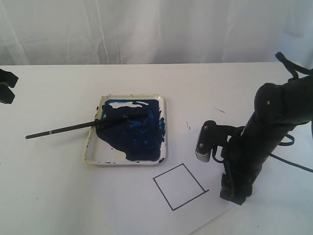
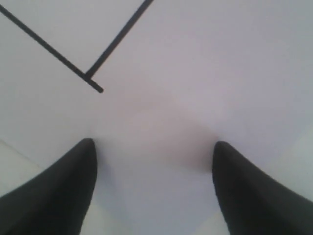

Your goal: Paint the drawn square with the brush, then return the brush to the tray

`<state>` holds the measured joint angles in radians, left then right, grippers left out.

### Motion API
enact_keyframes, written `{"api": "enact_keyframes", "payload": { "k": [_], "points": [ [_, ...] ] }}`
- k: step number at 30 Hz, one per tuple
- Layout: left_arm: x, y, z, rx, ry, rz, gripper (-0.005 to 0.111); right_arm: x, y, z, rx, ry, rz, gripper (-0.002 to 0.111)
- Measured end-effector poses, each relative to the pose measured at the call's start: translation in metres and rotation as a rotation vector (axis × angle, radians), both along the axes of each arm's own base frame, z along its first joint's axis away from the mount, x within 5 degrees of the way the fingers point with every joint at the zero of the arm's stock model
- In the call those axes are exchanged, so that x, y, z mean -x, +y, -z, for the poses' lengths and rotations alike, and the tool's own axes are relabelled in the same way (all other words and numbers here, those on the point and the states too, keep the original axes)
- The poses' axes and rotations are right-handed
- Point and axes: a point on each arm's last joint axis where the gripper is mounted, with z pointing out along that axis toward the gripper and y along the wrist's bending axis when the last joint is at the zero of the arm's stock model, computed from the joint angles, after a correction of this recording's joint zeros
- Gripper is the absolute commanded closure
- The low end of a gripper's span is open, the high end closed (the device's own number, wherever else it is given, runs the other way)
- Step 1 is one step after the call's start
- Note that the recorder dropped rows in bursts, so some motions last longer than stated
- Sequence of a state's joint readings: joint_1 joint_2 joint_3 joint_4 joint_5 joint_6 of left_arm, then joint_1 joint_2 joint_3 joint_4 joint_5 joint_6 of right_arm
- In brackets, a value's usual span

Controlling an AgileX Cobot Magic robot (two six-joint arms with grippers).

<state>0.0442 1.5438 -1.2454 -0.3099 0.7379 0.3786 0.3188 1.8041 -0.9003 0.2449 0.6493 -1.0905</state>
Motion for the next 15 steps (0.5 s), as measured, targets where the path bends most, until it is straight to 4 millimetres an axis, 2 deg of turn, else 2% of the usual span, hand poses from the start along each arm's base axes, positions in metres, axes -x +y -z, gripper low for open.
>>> {"api": "enact_keyframes", "payload": {
  "k": [10,15],
  "points": [
    [0.0026,-0.0036,-0.0001,0.044,0.031,0.006,0.107,-0.0003,0.0002,0.0004,-0.001,0.001,0.001,0.045],
    [0.0028,-0.0093,-0.0062,0.025,0.033,0.047,0.107,-0.0003,0.0002,0.0004,-0.001,0.001,0.001,0.045]
  ]
}}
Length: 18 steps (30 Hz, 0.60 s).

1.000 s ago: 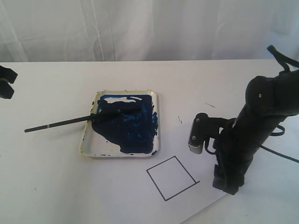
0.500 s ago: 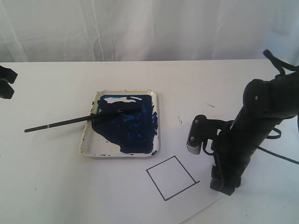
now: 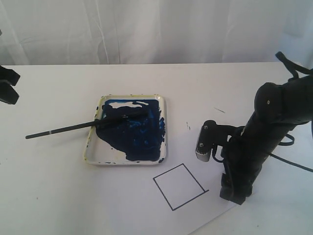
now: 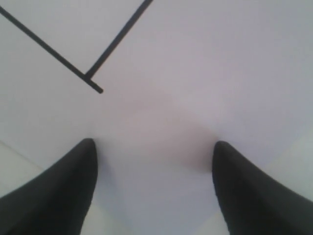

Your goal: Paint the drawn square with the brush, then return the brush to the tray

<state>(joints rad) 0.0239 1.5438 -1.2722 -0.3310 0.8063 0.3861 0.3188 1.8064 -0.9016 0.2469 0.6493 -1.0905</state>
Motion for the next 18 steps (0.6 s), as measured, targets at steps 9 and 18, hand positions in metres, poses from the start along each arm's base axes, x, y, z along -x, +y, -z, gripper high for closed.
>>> {"api": "enact_keyframes", "payload": {
  "k": [9,18],
  "points": [
    [-0.007,-0.026,0.020,-0.063,0.040,0.146,0.084,0.000,0.000,0.000,0.000,0.002,0.000,0.045],
    [-0.033,-0.030,0.056,-0.068,0.010,0.229,0.048,0.000,0.000,0.000,-0.001,0.004,0.001,0.045]
  ]
}}
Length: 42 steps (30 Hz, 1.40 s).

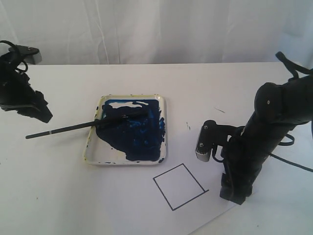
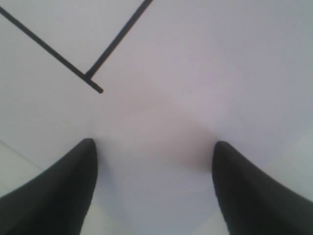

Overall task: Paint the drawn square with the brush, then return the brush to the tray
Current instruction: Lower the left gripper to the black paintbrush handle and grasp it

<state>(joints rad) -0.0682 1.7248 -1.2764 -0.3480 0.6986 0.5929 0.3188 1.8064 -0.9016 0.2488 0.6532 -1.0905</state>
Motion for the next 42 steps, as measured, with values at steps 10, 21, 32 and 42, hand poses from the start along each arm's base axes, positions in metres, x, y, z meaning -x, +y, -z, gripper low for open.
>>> {"api": "enact_keyframes", "payload": {
  "k": [10,21,32,42],
  "points": [
    [-0.021,-0.013,0.031,0.030,-0.166,0.341,0.048,0.000,0.000,0.000,0.000,0.000,-0.002,0.045],
    [-0.041,-0.022,0.069,0.078,-0.284,0.444,0.048,0.000,0.000,0.000,0.000,0.001,-0.002,0.045],
    [-0.048,-0.023,0.100,0.091,-0.272,0.453,0.048,0.000,0.000,0.000,0.000,0.001,-0.002,0.045],
    [-0.050,-0.023,0.108,0.086,-0.265,0.456,0.050,0.000,0.000,0.000,0.000,0.001,-0.002,0.045]
  ]
}}
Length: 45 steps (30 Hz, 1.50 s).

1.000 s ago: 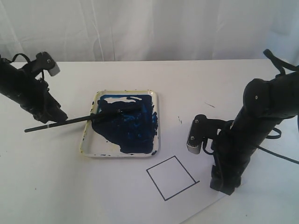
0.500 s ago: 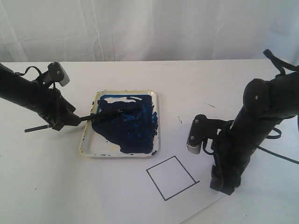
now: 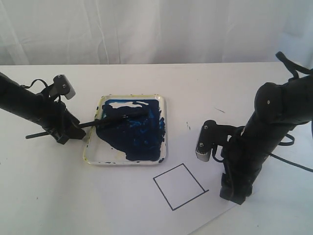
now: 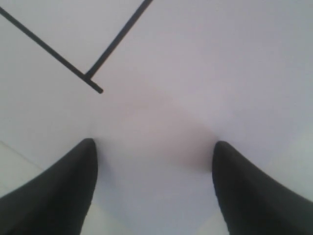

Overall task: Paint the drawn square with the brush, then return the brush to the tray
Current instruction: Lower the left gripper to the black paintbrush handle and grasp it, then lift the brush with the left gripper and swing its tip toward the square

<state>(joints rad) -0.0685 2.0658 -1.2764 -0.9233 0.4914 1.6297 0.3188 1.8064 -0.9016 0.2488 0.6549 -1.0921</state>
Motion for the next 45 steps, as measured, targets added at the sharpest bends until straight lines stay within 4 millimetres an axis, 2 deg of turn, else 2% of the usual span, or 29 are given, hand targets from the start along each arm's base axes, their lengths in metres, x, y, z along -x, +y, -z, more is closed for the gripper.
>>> {"api": "enact_keyframes", "payload": {
  "k": [10,23,26,30,37,39,45],
  "points": [
    [0.000,0.000,0.000,-0.002,-0.002,-0.001,0.077,0.001,0.000,0.000,0.001,0.006,-0.001,0.045],
    [0.000,0.000,0.000,-0.007,-0.014,0.015,0.080,0.001,0.000,0.000,-0.001,0.007,0.000,0.045],
    [0.000,0.000,0.000,-0.007,-0.014,0.015,0.087,0.001,0.000,0.000,-0.001,0.007,0.000,0.045],
    [0.000,0.000,0.000,-0.007,-0.014,0.018,0.106,0.001,0.000,0.000,-0.001,0.007,0.000,0.045],
    [0.000,0.000,-0.001,-0.027,-0.051,0.065,0.107,0.001,0.000,0.000,-0.001,0.007,0.000,0.045],
    [0.001,0.000,-0.010,-0.029,-0.075,0.078,0.107,0.001,0.000,0.000,-0.001,0.007,0.000,0.045],
    [0.024,0.003,-0.068,-0.083,-0.079,0.150,0.107,0.001,0.000,0.000,0.000,0.008,0.000,0.045]
  ]
}}
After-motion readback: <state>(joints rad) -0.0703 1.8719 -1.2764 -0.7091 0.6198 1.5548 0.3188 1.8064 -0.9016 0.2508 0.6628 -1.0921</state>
